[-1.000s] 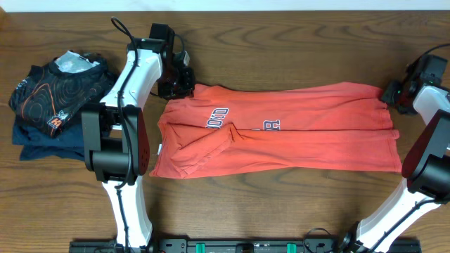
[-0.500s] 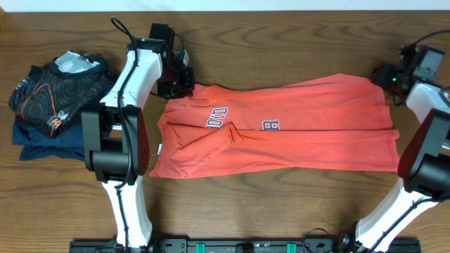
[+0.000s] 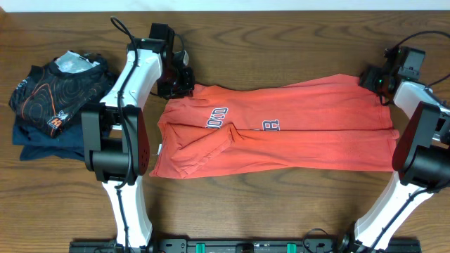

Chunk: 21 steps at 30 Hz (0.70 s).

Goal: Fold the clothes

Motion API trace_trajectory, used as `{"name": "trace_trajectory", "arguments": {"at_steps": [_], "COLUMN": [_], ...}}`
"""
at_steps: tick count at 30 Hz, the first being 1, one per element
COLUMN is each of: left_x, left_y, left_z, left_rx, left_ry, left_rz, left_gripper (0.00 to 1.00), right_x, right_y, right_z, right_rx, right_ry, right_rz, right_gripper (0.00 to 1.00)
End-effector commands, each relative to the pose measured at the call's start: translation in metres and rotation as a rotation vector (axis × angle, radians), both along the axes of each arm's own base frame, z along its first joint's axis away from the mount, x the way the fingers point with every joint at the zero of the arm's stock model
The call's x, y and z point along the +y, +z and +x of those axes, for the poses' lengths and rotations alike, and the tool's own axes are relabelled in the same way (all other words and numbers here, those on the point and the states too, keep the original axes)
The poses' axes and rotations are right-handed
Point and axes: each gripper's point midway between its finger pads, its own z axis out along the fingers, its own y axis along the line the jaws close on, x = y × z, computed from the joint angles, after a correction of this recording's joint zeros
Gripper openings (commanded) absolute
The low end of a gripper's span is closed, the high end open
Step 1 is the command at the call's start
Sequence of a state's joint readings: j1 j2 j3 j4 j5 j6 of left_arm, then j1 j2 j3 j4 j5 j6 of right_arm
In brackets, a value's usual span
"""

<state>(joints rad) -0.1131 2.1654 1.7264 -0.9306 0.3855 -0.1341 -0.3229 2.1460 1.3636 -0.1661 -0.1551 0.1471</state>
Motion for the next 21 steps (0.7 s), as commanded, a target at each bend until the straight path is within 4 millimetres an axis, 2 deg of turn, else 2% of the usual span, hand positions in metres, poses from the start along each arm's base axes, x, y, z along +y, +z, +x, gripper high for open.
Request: {"name": "trace_trajectory", "arguments": {"at_steps": [1, 3, 6, 9, 11, 16, 21], "left_x": [0.003, 0.003, 0.003, 0.003, 0.003, 0.003, 0.002], "left_y": [0.001, 0.001, 0.001, 0.001, 0.001, 0.002, 0.004], "left_z": [-0.001, -0.001, -0.001, -0.001, -0.001, 0.002, 0.007], "left_rx": [0.0, 0.0, 0.0, 0.0, 0.0, -0.013, -0.032], "left_ry": [0.012, 0.012, 0.013, 0.012, 0.012, 0.013, 0.012], "left_rz": [0.011, 0.011, 0.011, 0.011, 0.011, 0.009, 0.007], "left_gripper": [0.1, 0.1, 0.1, 0.1, 0.1, 0.1, 0.06], "right_x": [0.003, 0.003, 0.004, 0.003, 0.003, -0.004, -0.014], "right_y": [-0.016, -0.017, -0.018, -0.018, -0.017, -0.012, 0.023], "right_z": [-0.006, -0.007, -0.008, -0.008, -0.008, -0.01, -0.009], "right_rx": [0.05, 0.055, 0.062, 0.061, 0.061, 0.058, 0.009], "right_ry": [-0.004, -0.004, -0.005, -0.005, -0.007, -0.026, -0.051], "right_rz": [0.0, 0.002, 0.004, 0.003, -0.001, -0.017, -0.043], "right_gripper": [0.59, 0.54, 0.29, 0.16, 0.02, 0.01, 0.01]}}
